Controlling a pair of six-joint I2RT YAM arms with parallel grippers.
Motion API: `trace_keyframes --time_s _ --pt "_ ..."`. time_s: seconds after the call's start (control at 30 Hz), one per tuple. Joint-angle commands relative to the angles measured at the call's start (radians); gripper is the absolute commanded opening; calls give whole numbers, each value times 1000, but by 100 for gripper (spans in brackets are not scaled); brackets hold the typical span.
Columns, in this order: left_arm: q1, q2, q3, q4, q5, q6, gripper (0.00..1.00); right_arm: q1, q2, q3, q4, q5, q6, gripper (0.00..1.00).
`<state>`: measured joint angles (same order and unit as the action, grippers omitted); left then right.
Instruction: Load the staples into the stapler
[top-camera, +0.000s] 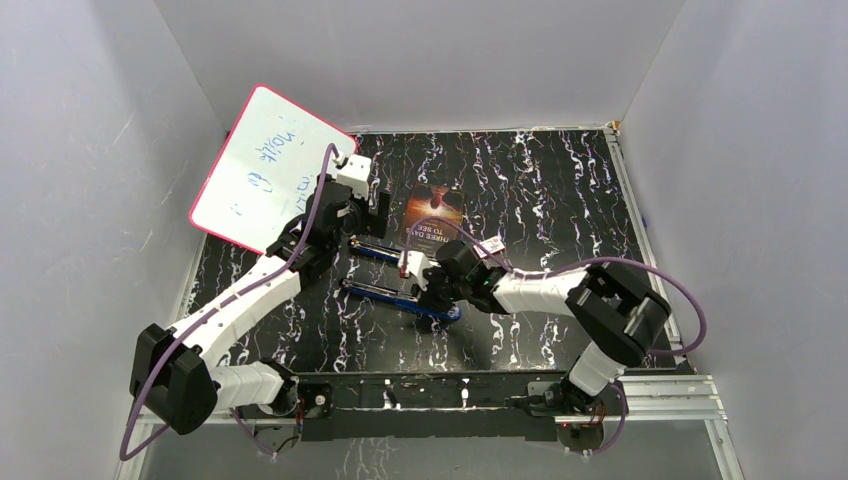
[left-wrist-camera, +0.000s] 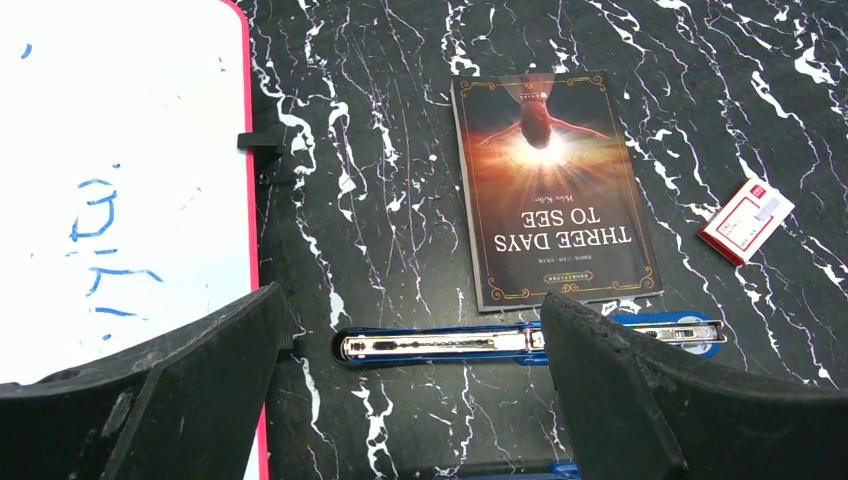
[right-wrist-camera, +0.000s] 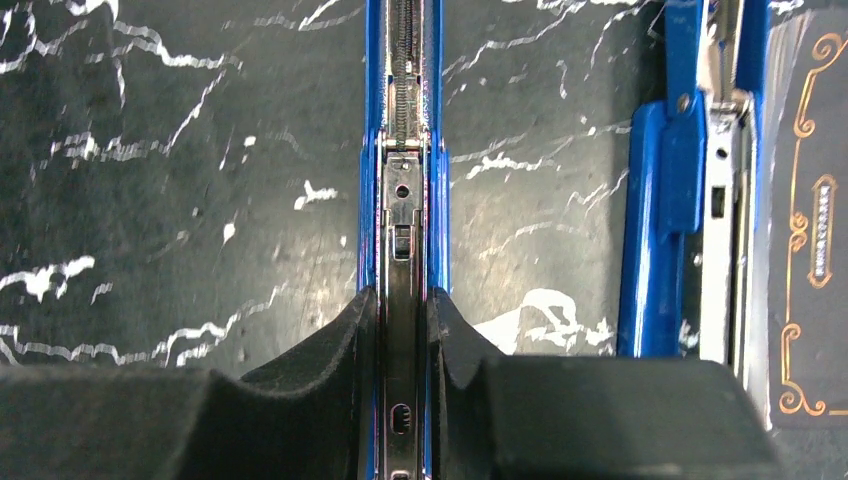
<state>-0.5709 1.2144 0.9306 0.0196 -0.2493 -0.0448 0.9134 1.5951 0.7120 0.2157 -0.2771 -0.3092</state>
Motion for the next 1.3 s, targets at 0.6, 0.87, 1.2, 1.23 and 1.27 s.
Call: trace_keyframes --time_s 0.6,0.87,1.2,1.23,1.27 --pt "7 -12 73 -2 -8 5 98 -45 -231 -34 231 195 267 67" --pt "7 147 195 -10 102 45 98 -408 -392 -88 45 274 624 69" --pt "-20 482 400 72 419 85 98 -810 -471 -159 -62 205 834 70" --pt "-33 522 429 74 433 94 98 -834 -477 -163 -72 206 845 70" --pt "-49 562 456 74 444 113 98 -850 -490 -169 -81 211 855 71"
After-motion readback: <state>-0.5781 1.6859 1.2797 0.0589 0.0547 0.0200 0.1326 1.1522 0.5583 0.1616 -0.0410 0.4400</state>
